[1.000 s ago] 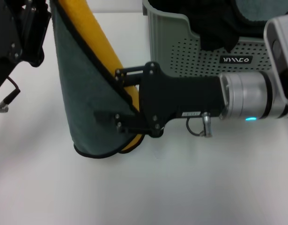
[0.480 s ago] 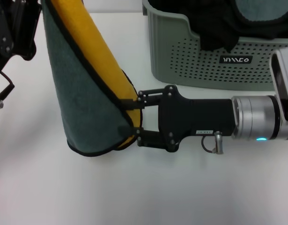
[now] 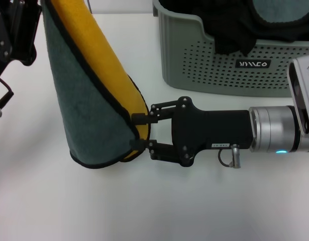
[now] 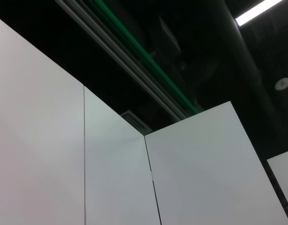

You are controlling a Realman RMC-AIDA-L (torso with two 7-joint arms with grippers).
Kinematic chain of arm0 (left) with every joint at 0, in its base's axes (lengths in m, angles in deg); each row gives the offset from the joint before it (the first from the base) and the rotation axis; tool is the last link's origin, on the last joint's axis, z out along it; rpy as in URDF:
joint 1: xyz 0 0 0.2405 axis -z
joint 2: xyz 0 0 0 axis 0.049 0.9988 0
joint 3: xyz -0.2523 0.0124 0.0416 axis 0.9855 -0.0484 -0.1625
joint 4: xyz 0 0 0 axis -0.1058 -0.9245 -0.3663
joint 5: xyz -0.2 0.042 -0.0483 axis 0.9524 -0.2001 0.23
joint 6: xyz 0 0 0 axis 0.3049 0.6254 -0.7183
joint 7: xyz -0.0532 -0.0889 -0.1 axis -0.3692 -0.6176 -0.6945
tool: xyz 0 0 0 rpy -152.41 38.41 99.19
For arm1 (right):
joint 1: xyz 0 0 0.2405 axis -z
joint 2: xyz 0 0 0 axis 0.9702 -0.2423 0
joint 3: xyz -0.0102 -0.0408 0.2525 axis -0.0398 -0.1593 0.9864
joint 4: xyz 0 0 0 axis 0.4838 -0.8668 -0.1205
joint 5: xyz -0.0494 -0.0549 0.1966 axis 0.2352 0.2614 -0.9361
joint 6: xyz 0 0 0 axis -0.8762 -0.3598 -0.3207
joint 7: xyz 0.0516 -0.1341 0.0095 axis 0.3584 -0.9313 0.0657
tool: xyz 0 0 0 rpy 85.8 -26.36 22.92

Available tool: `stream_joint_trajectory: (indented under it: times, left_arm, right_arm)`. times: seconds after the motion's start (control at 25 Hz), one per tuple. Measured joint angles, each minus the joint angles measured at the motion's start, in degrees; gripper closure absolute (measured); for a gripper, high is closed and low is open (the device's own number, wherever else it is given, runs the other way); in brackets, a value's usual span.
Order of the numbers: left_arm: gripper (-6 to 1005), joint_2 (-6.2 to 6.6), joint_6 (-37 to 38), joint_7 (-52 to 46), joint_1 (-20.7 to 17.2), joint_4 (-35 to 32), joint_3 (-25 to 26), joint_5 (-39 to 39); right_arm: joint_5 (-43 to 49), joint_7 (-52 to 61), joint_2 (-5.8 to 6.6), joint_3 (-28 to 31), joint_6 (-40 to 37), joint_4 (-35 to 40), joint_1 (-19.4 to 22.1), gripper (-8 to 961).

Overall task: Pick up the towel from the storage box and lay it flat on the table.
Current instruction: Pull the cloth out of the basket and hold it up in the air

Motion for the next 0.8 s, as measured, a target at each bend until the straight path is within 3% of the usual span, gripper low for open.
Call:
stream_joint_trajectory:
  times: [0.4, 0.8]
  left_arm:
    - [984, -0.12, 0.18, -0.37, -0.01, -0.09, -0.09, 0.00]
    - [983, -0.25, 0.18, -0.32, -0.10, -0.09, -0.24, -0.01]
  right_arm:
    - [1.50, 0.35, -0.31, -0.53, -2.16, 0.33, -1.10, 580]
    - [1.20, -0.88, -0.32, -0.50, -2.14, 0.55, -0.71, 759]
